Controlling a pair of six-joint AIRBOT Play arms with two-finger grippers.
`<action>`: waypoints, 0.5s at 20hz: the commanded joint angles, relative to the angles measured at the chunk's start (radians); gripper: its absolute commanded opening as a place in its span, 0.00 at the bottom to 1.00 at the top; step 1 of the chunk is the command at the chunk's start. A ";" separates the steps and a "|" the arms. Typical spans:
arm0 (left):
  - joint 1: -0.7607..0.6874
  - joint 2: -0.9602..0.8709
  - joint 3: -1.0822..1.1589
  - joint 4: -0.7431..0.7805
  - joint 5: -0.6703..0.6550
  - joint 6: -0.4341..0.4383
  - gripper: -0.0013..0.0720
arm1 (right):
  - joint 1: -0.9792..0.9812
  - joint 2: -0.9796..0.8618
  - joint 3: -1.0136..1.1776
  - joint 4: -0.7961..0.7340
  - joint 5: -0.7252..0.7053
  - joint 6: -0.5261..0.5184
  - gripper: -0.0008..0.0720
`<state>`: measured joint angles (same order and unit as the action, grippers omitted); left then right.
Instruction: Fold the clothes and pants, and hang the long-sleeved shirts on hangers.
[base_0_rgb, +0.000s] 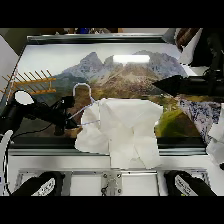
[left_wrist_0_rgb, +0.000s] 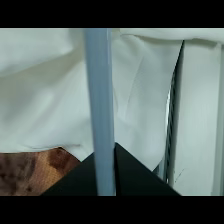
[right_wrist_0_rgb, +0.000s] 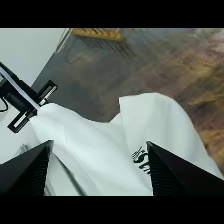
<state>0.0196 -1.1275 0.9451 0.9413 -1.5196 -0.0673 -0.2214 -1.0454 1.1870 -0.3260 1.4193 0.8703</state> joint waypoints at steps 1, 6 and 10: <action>0.001 0.000 0.000 0.000 -0.007 0.000 0.04 | -0.048 -0.029 -0.026 0.060 0.120 -0.422 0.90; 0.001 0.000 0.000 0.001 -0.026 0.000 0.04 | -0.058 -0.135 -0.112 0.029 0.185 -0.770 0.90; 0.001 0.000 0.000 0.002 -0.025 0.000 0.04 | -0.042 -0.237 -0.116 0.062 0.249 -0.877 0.90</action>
<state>0.0196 -1.1275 0.9451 0.9417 -1.5410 -0.0677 -0.2703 -1.2190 1.0817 -0.2871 1.6012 0.1486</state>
